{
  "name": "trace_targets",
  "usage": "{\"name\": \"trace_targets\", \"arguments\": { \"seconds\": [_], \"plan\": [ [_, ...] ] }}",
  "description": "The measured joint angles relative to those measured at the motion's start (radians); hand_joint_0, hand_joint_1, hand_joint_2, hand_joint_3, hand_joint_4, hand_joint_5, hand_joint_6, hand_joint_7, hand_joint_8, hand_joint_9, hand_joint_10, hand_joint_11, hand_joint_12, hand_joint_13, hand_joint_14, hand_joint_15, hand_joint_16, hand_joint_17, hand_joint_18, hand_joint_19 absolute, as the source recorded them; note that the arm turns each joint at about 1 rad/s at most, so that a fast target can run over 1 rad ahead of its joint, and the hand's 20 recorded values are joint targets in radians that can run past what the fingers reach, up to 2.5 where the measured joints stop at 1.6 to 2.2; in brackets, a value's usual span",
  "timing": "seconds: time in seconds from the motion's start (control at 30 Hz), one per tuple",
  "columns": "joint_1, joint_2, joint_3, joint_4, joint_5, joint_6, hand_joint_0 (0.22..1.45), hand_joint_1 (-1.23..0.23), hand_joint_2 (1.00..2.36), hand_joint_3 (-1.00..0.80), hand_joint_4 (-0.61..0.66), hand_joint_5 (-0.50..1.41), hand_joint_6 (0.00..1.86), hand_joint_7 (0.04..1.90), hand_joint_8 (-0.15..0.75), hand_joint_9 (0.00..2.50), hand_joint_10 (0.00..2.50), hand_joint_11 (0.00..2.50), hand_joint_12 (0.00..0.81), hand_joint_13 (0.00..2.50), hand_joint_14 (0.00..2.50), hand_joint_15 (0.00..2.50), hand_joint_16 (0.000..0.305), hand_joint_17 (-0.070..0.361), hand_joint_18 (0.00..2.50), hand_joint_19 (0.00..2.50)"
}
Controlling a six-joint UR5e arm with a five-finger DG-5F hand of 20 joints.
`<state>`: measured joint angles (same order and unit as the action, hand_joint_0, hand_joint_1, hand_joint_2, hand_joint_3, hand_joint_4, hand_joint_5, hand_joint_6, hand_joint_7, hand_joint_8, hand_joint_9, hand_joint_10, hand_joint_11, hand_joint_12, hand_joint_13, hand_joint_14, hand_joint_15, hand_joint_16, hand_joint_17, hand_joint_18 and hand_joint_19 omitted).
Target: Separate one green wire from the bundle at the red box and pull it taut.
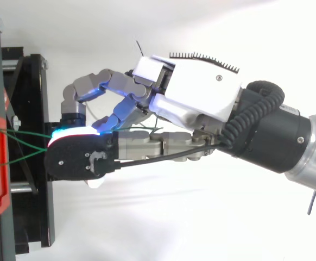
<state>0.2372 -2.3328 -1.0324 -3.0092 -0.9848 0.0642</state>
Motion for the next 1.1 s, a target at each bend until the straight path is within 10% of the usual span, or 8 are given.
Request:
{"name": "trace_targets", "arguments": {
  "seconds": [0.43,1.1],
  "plan": [
    [0.001,0.0,0.0,-0.009,0.0,0.0,0.66,-0.86,1.01,-0.43,0.1,-0.16,0.91,1.24,0.27,1.07,0.02,0.86,0.39,0.79,0.02,0.42,0.052,0.116,0.82,0.55],
    [0.001,0.002,0.001,-0.029,-0.002,0.023,0.55,-0.4,1.01,-0.4,0.15,-0.13,0.88,1.32,0.308,1.21,0.02,0.86,0.439,0.89,0.02,0.45,0.058,0.13,0.93,0.64]
  ]
}}
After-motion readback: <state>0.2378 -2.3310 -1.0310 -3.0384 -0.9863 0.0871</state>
